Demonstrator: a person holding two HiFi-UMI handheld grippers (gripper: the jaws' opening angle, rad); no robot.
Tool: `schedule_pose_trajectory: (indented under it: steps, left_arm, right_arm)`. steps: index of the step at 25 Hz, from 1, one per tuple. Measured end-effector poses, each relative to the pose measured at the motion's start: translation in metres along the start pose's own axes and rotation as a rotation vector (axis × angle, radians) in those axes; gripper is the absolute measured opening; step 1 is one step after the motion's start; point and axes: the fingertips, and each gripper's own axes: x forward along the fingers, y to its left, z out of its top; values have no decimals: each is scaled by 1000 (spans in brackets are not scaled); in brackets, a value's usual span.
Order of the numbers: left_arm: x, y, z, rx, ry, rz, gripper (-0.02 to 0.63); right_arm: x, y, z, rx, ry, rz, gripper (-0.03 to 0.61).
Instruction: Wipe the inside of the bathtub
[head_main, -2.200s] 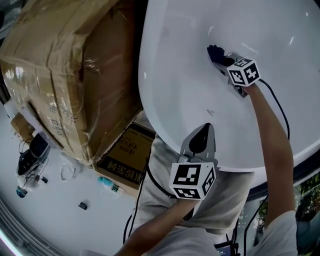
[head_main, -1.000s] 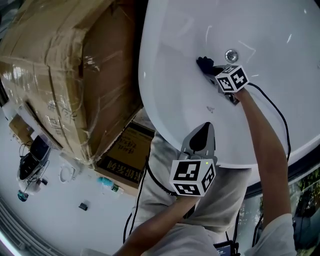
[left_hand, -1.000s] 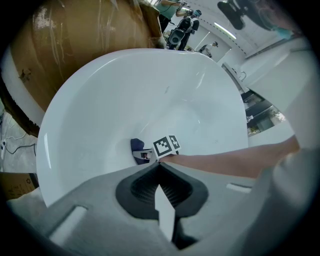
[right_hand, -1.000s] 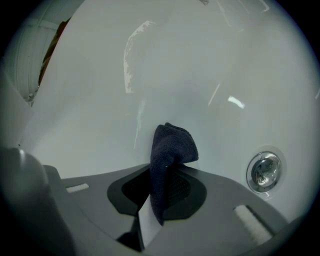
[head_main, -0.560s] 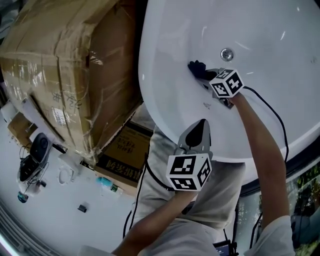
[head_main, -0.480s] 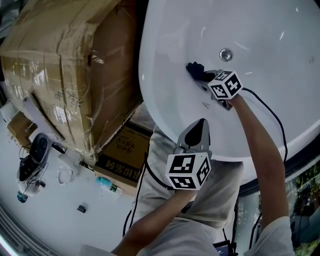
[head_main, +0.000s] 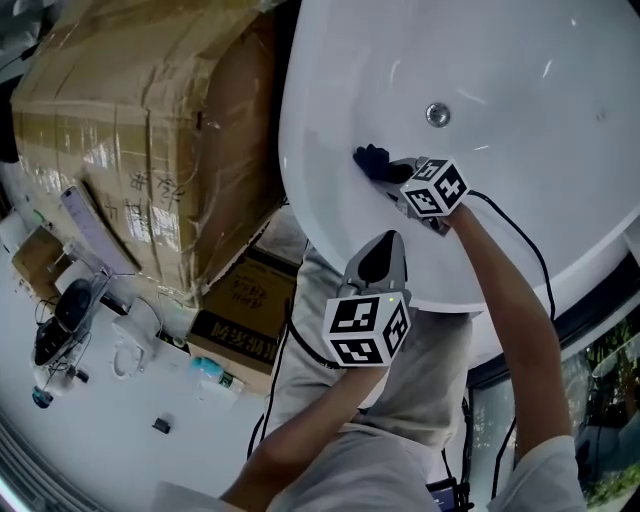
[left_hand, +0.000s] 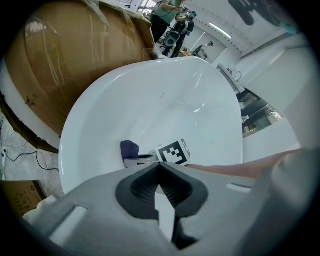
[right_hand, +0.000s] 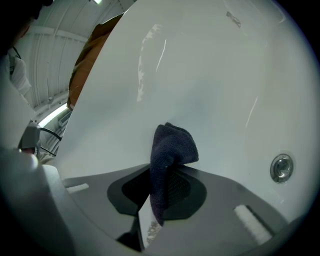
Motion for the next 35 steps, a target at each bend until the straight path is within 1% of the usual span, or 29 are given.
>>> schedule_pose_trajectory:
  steps: [1, 2, 3, 4, 7, 9, 11, 15, 17, 22, 26, 28, 30, 33, 35]
  left_arm:
    - [20, -61, -10, 17, -9, -2, -3]
    - [37, -107, -16, 30, -18, -3, -5]
    - [47, -128, -15, 33, -22, 0, -3]
    - [50, -126, -8, 26, -22, 6, -3]
    - [55, -73, 22, -2, -13, 26, -5]
    - [62, -66, 25, 0, -8, 31, -3]
    - [67, -77, 17, 5, -1, 36, -3]
    - [86, -137, 11, 33, 1, 43, -5]
    - [90, -155, 15, 45, -6, 43, -5]
    - [75, -151, 28, 68, -18, 41, -5]
    - [57, -145, 41, 82, -28, 52, -4]
    - [49, -143, 48, 84, -37, 57, -5]
    - [41, -142, 54, 90, -44, 57, -3]
    - [26, -145, 59, 102, -47, 59, -4]
    - [18, -149, 65, 108, -51, 57, -5]
  right_arm:
    - [-59, -19, -16, -7, -15, 1, 49]
    - [-105, -33, -28, -15, -24, 3, 49]
    - [-127, -41, -31, -20, -27, 8, 49]
    - [-127, -41, -27, -21, -22, 17, 49]
    - [-82, -33, -2, -3, -5, 48, 49]
    - [-79, -34, -3, 13, -11, 57, 49]
    - [-93, -33, -15, 27, -20, 66, 49]
    - [-158, -42, -29, 33, -50, 84, 49]
    - [-178, -42, -28, 33, -60, 88, 49]
    - [-181, -19, -20, 44, -66, 110, 49]
    - [-195, 15, -11, 45, -72, 185, 49]
    - [-208, 28, -7, 33, -74, 200, 49]
    - [-221, 36, 0, 16, -82, 187, 49]
    - [-242, 48, 11, 24, -128, 164, 49]
    - [-258, 50, 18, 13, -133, 125, 49]
